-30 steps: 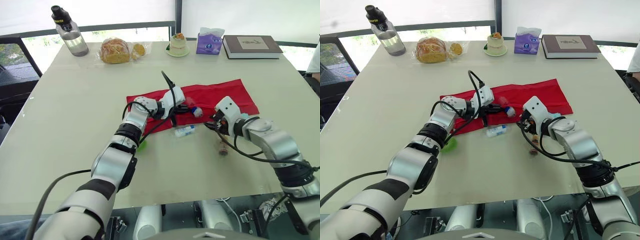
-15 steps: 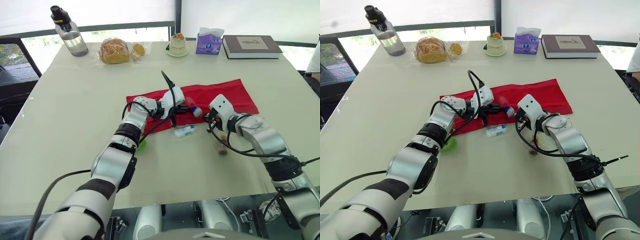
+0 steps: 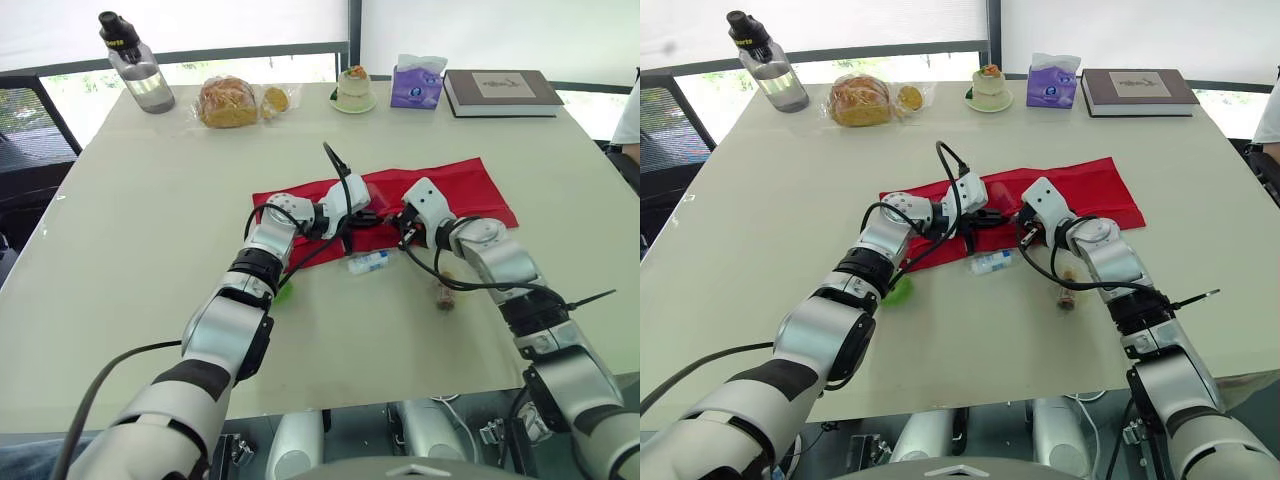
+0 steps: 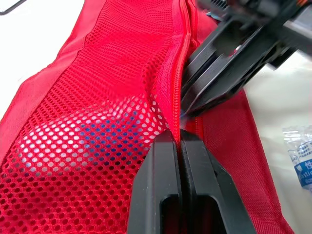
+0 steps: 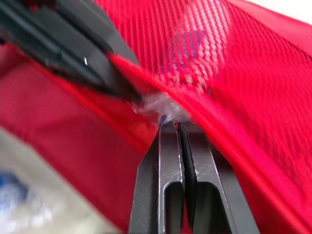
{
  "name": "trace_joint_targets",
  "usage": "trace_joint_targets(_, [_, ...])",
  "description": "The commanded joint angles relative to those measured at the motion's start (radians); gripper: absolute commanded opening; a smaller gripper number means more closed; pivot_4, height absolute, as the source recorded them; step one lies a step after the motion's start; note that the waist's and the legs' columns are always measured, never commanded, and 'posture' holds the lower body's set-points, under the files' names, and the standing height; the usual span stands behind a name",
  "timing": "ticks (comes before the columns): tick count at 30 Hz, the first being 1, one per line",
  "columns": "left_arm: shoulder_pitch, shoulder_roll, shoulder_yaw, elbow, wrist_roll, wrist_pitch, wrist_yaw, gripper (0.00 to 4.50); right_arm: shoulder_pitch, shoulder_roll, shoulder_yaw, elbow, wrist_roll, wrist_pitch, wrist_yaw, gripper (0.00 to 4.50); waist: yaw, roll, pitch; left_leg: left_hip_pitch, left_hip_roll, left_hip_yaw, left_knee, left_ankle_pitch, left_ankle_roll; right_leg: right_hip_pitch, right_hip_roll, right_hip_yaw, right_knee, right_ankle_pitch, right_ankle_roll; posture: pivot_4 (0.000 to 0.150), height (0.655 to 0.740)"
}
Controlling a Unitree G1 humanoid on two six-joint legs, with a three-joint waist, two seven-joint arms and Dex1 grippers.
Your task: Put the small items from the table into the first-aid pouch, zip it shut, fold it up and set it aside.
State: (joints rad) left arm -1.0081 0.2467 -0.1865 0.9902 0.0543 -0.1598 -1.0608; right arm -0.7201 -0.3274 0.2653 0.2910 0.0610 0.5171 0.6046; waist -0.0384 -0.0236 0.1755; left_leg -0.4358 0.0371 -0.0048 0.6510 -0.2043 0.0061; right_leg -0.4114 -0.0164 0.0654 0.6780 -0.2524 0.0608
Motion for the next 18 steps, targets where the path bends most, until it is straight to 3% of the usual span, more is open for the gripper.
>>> trace_joint_targets(1, [0.012, -0.009, 0.004, -0.054, -0.015, -0.006, -0.015, 0.0, -0.05, 0.024, 0.0, 0.043, -0.023, -0.07, 0.007, 0.1, -0.001, 0.0, 0.0, 0.0, 0.0, 0.0, 0.0, 0.0, 0.0, 0.0, 0.0, 0.0, 0.0, 0.0, 0.0, 0.15, 0.74])
trace_joint_targets(9, [0.017, -0.013, 0.008, -0.065, -0.017, -0.001, -0.014, 0.0, -0.081, 0.064, 0.018, 0.101, -0.066, -0.16, 0.04, 0.1, -0.002, 0.0, 0.0, 0.0, 0.0, 0.0, 0.0, 0.0, 0.0, 0.0, 0.0, 0.0, 0.0, 0.0, 0.0, 0.15, 0.74])
trace_joint_targets(18, [-0.003, -0.01, 0.008, -0.044, 0.002, -0.021, 0.028, 0.0, 0.012, 0.043, -0.006, -0.029, -0.079, -0.095, 0.047, 0.1, 0.0, 0.0, 0.0, 0.0, 0.0, 0.0, 0.0, 0.0, 0.0, 0.0, 0.0, 0.0, 0.0, 0.0, 0.0, 0.15, 0.74])
